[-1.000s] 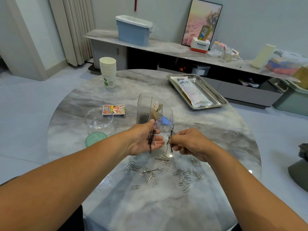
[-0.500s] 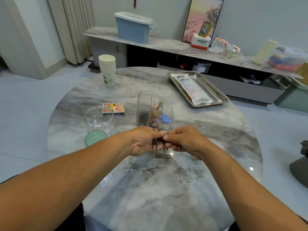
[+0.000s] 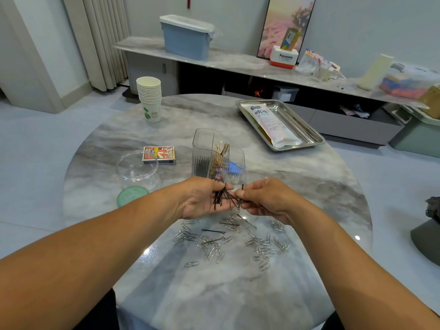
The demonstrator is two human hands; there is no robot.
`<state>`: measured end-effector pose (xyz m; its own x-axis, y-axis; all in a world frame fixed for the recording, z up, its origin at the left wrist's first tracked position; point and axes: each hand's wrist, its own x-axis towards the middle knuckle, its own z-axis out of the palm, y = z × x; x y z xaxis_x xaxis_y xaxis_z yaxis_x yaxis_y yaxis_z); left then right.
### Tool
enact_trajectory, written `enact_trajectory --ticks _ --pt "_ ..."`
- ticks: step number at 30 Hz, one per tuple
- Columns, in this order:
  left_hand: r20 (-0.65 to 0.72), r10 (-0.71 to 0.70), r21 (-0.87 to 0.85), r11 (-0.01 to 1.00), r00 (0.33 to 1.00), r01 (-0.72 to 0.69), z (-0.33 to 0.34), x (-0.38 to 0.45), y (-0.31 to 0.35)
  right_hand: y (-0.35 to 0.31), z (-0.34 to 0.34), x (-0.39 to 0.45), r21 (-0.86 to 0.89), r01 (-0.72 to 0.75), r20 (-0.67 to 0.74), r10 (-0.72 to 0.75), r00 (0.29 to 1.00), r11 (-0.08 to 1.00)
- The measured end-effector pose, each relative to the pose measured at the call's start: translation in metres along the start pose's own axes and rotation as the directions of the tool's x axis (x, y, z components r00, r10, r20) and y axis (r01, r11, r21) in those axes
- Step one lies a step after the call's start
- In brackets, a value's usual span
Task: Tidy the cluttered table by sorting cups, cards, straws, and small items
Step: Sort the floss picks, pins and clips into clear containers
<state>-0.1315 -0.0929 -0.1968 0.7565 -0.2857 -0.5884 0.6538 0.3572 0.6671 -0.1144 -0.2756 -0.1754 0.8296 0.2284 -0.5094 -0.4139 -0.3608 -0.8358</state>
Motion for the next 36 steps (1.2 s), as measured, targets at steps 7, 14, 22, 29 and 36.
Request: enact_trajectory --ticks 7,14,22,29,36 --pt "-0.009 -0.002 0.077 0.997 1.000 0.003 0.000 0.000 -0.002 0.002 0.009 -0.003 0.024 0.048 -0.029 -0.047 0.998 0.999" --pt "-0.025 -0.045 0.087 0.995 0.999 0.047 0.001 -0.001 -0.005 -0.004 0.014 -0.005 0.200 0.084 -0.070 -0.072 0.995 0.976" --pt "-0.129 -0.102 0.043 0.993 0.986 0.108 -0.011 0.000 0.004 0.007 -0.026 -0.003 -0.814 -0.022 -0.086 -0.083 0.993 0.581" --pt "-0.094 -0.113 -0.003 0.994 0.989 0.114 -0.011 -0.001 0.008 0.027 -0.020 -0.001 -0.937 -0.034 -0.067 -0.082 0.994 0.347" --pt "-0.045 -0.078 -0.131 0.989 0.996 0.071 -0.014 0.001 0.012 0.034 -0.008 -0.005 -0.996 -0.002 -0.013 -0.124 0.992 0.089"
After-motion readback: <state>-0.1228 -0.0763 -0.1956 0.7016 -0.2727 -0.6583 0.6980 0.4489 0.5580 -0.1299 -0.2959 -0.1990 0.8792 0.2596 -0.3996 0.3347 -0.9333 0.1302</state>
